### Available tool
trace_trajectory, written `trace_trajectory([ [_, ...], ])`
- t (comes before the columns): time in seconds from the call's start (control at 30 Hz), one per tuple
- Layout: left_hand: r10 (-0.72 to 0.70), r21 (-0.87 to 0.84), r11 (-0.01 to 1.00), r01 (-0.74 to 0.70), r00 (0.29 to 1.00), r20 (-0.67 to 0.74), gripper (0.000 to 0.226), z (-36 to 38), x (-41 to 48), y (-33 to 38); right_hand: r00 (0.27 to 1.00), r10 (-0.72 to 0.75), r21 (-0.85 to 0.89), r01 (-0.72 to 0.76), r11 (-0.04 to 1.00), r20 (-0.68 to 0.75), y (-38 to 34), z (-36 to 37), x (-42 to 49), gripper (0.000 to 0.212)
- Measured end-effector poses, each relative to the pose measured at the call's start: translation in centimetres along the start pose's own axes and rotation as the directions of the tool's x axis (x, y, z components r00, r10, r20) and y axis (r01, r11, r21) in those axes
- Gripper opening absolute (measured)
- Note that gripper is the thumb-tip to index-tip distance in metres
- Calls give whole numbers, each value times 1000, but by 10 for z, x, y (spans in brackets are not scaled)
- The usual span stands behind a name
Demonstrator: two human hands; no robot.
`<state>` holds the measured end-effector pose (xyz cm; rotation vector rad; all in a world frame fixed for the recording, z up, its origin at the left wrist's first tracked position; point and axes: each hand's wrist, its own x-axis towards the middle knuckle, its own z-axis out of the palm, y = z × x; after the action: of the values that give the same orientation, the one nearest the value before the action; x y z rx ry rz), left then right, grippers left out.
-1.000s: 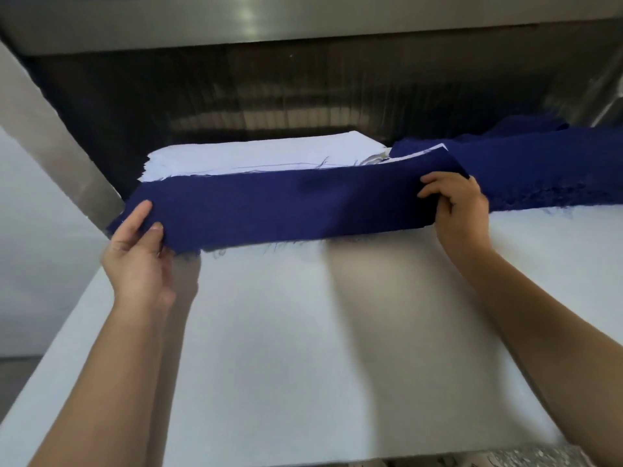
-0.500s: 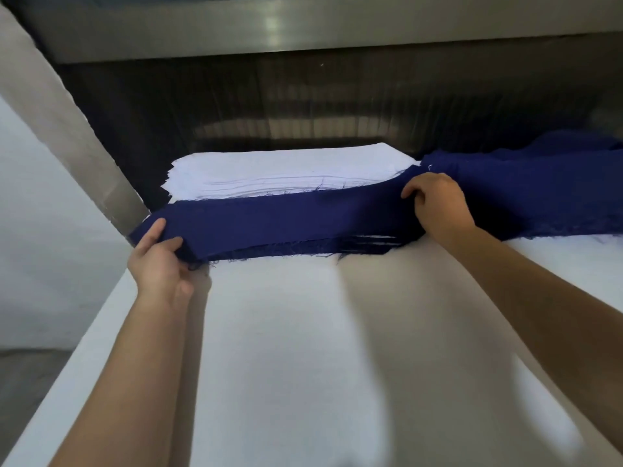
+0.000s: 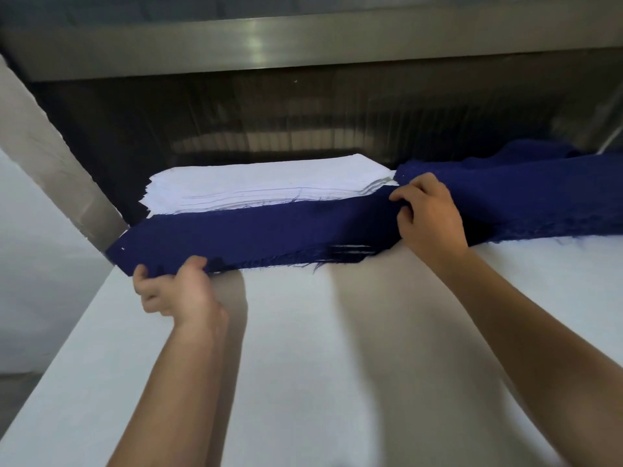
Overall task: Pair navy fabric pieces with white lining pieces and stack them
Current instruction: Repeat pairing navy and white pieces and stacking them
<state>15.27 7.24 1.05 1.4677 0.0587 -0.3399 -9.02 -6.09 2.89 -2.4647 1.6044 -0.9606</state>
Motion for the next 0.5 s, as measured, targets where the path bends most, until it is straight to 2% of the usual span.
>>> trace_trajectory([
  [0.1, 11, 44, 999, -14, 999, 47, 61, 6, -18, -7, 998, 57, -113, -57, 992, -7, 19, -7, -1, 36],
  [0.2, 79, 68, 993, -91, 982, 171, 53, 16, -43, -21, 992, 122, -180, -114, 977, 32, 29, -13, -3, 41],
  [0.3, 113, 95, 986, -140, 964, 242, 48, 26, -62, -33, 993, 96, -210, -79, 974, 72, 34, -19, -2, 41],
  [0.5, 157, 13, 985, -169, 938, 308, 44, 41, -78, -38, 977, 69, -314, -2, 949, 200, 39, -32, 14, 33],
])
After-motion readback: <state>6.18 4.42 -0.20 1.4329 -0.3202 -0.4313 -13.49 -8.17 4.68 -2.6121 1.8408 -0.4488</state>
